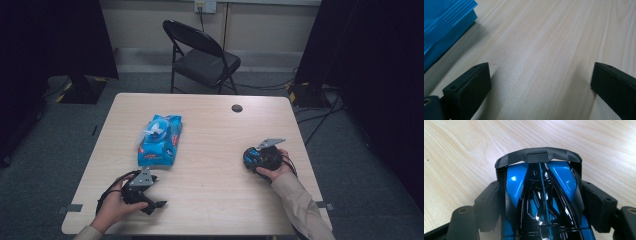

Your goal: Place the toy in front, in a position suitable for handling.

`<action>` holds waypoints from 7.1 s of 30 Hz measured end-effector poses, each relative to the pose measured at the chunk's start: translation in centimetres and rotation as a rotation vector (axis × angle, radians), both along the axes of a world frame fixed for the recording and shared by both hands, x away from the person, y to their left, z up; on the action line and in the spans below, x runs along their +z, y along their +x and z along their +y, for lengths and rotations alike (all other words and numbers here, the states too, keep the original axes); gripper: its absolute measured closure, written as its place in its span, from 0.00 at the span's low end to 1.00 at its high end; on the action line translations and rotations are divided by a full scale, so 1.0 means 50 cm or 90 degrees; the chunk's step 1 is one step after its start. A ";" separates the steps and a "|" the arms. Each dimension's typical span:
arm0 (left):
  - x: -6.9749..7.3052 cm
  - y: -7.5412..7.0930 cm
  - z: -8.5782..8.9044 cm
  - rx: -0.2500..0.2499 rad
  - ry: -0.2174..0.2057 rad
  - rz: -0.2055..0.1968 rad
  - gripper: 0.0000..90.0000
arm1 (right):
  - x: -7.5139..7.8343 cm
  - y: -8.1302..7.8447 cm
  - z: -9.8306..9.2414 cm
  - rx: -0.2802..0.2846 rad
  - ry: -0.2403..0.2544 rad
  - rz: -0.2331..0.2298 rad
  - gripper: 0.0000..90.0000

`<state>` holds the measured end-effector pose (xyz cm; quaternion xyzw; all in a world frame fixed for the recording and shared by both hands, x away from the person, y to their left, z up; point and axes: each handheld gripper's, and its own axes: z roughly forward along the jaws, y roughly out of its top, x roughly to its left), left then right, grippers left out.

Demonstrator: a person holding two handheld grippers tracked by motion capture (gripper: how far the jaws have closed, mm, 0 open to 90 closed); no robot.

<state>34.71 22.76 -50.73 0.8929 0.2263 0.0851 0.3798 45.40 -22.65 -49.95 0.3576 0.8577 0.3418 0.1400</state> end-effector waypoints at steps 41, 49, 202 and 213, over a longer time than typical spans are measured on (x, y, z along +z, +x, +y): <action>0.000 0.001 -0.001 -0.003 0.001 0.002 0.02 | 0.113 -0.007 0.047 0.023 0.045 0.011 0.29; 0.000 0.001 -0.002 -0.003 0.001 0.002 0.01 | 0.090 0.011 0.138 0.022 0.037 0.046 0.29; 0.251 0.195 0.048 0.171 -0.008 0.002 0.21 | -0.015 -0.080 0.076 -0.010 0.036 -0.042 0.28; 0.236 0.254 0.036 0.198 0.000 0.021 0.21 | -0.015 -0.080 0.076 -0.010 0.036 -0.042 0.28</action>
